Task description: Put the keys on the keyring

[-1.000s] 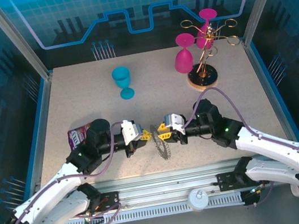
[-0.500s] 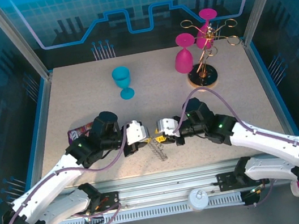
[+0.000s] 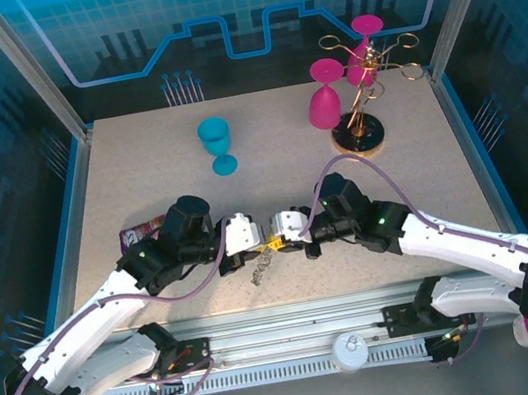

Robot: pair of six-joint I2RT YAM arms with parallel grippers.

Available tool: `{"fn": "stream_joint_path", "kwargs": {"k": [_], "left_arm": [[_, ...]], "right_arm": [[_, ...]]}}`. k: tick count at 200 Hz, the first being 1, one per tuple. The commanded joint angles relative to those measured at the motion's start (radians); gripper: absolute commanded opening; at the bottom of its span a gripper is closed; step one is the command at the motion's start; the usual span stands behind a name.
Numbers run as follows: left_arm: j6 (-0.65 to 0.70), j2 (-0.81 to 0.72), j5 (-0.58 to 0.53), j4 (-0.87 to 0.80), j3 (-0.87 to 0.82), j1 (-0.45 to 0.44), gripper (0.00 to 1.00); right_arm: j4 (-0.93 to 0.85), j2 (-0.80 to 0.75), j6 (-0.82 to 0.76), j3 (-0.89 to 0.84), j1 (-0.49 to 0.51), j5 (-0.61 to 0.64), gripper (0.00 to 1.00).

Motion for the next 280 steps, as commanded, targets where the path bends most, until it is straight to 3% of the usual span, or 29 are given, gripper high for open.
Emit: {"fn": "stream_joint_path", "kwargs": {"k": [1,9,19,31,51,101,199,227,260,280], "left_arm": [[-0.006,-0.012,0.006,0.01,0.032,-0.009,0.0],[-0.011,-0.019,-0.005,0.009,0.026,-0.008,0.0],[-0.027,-0.035,-0.019,0.023,0.011,-0.008,0.18],[-0.047,-0.063,-0.031,0.05,-0.021,-0.007,0.33],[-0.124,-0.124,-0.025,0.117,-0.086,-0.007,0.37],[-0.33,-0.259,0.044,0.391,-0.271,-0.007,0.32],[-0.382,-0.2,0.137,0.507,-0.289,-0.008,0.26],[-0.382,-0.192,0.143,0.512,-0.286,-0.009,0.19],[-0.373,-0.191,0.147,0.512,-0.281,-0.008,0.0],[-0.354,-0.193,0.147,0.507,-0.278,-0.008,0.0]], "right_arm": [[0.043,-0.009,0.006,0.015,0.008,-0.039,0.0],[0.052,-0.022,0.016,0.007,0.003,-0.049,0.0],[0.062,-0.037,0.029,-0.004,-0.008,-0.07,0.0],[0.075,-0.056,0.048,-0.017,-0.022,-0.098,0.0],[0.091,-0.085,0.079,-0.035,-0.045,-0.153,0.0],[0.131,-0.101,0.129,-0.06,-0.068,-0.235,0.0],[0.192,-0.052,0.166,-0.054,-0.054,-0.263,0.0],[0.194,-0.04,0.168,-0.047,-0.045,-0.27,0.0],[0.18,-0.035,0.167,-0.042,-0.042,-0.279,0.0],[0.156,-0.035,0.158,-0.041,-0.039,-0.268,0.0]]}}
